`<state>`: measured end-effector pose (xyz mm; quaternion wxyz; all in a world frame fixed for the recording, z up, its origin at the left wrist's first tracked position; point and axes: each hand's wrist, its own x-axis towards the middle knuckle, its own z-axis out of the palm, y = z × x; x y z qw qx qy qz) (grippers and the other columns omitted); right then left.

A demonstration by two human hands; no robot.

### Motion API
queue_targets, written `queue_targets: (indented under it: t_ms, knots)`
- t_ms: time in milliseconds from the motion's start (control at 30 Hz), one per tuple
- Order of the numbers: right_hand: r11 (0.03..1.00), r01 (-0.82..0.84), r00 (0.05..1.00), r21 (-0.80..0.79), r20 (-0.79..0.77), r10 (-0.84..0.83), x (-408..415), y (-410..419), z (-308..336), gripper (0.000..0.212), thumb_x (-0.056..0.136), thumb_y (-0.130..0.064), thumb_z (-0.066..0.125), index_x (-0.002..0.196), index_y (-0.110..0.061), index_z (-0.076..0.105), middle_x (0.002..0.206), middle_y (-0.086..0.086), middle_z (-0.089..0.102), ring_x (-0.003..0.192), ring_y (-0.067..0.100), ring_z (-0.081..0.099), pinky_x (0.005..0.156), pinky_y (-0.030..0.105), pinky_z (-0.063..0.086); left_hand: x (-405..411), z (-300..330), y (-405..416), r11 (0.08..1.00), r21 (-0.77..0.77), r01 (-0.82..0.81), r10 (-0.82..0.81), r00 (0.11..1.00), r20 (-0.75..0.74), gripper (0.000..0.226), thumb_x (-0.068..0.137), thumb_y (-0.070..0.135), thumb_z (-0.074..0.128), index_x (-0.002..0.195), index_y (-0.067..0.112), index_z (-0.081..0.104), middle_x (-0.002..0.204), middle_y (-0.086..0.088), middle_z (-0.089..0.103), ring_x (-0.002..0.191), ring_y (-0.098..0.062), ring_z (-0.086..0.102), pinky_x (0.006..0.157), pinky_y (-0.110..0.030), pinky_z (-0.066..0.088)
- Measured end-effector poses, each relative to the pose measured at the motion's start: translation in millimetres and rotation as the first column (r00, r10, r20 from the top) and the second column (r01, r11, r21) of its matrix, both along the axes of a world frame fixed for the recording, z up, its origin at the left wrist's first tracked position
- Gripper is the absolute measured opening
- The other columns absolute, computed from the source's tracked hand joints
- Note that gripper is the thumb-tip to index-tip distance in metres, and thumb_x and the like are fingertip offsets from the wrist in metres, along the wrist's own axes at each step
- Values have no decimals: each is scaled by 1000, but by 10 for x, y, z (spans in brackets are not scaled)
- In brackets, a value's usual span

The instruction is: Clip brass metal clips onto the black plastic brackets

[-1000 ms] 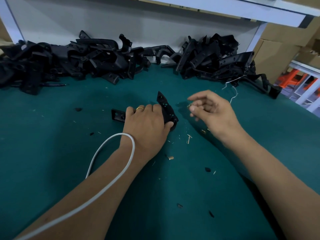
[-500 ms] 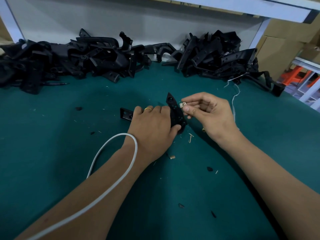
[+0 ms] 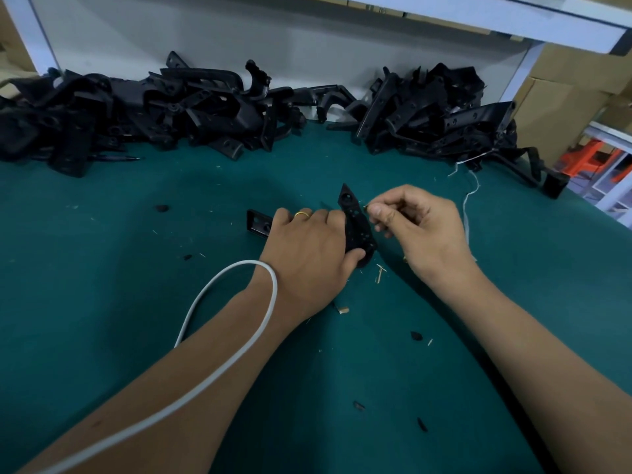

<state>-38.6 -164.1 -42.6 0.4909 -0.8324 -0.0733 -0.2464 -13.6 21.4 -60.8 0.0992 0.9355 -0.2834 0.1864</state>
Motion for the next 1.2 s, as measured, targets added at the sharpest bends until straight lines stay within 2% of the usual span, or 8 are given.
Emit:
queue_targets:
  t_ms: [200,367,467,600,767,967,1100,1200]
  knots:
    - [997,60,998,-38,-27,-61,-3,44,6,12,96,-12,70,92,-22,75,86,2,75,77,16,70,79,40,60,-10,-8,-15,1000,4,3,-3,1000,17,51,99,64,41,115,17,55,106,-1,67,101,-26,60,90,-43,34]
    - [980,123,992,-153,-3,-125,-31,71,46,8,97,-20,71,93,-27,74,85,-11,73,81,13,70,82,45,60,-12,-11,-21,1000,5,-1,1,1000,25,51,99,64,42,114,18,55,104,-1,68,100,-26,60,89,-43,35]
    - [965,151,988,-212,37,-147,-51,108,64,3,98,-23,71,95,-24,73,86,-15,71,83,12,69,81,42,59,-4,-7,-24,1000,3,-2,2,1000,20,51,99,65,41,114,18,55,105,-1,67,100,-25,60,89,-42,35]
    - [961,164,986,-223,21,-163,-66,139,81,6,99,-21,69,94,-23,71,85,-10,71,79,11,69,78,38,59,-6,0,-24,1000,-5,0,0,1000,4,50,99,65,42,114,18,55,106,0,67,101,-25,60,90,-43,35]
    - [909,206,979,-363,75,-192,-63,168,122,6,98,-17,69,94,-16,72,85,-9,69,79,9,66,78,33,55,-10,2,-29,1000,13,-6,6,1000,-1,52,100,65,39,116,18,54,110,-1,67,103,-25,60,92,-43,33]
    - [876,286,958,-387,143,-250,-75,263,111,8,93,-23,77,88,-18,77,83,-11,70,81,0,62,74,8,45,-20,-2,-24,1000,1,5,-5,1000,-3,52,100,62,40,121,17,55,111,-1,66,104,-26,59,93,-44,33]
    - [892,305,952,-334,134,-275,-62,343,70,9,92,-23,78,86,-16,80,81,-9,69,76,3,63,73,16,49,-24,-3,-10,1000,-9,13,-13,1000,2,50,101,60,40,121,17,56,108,-1,66,102,-25,59,92,-43,34]
    - [879,323,946,-350,143,-291,-39,353,51,8,90,-26,80,86,-19,79,79,-7,65,74,2,60,70,9,43,-20,-1,-10,1000,-13,16,-16,1000,-4,50,101,61,40,122,19,55,109,1,66,103,-24,59,92,-42,34]
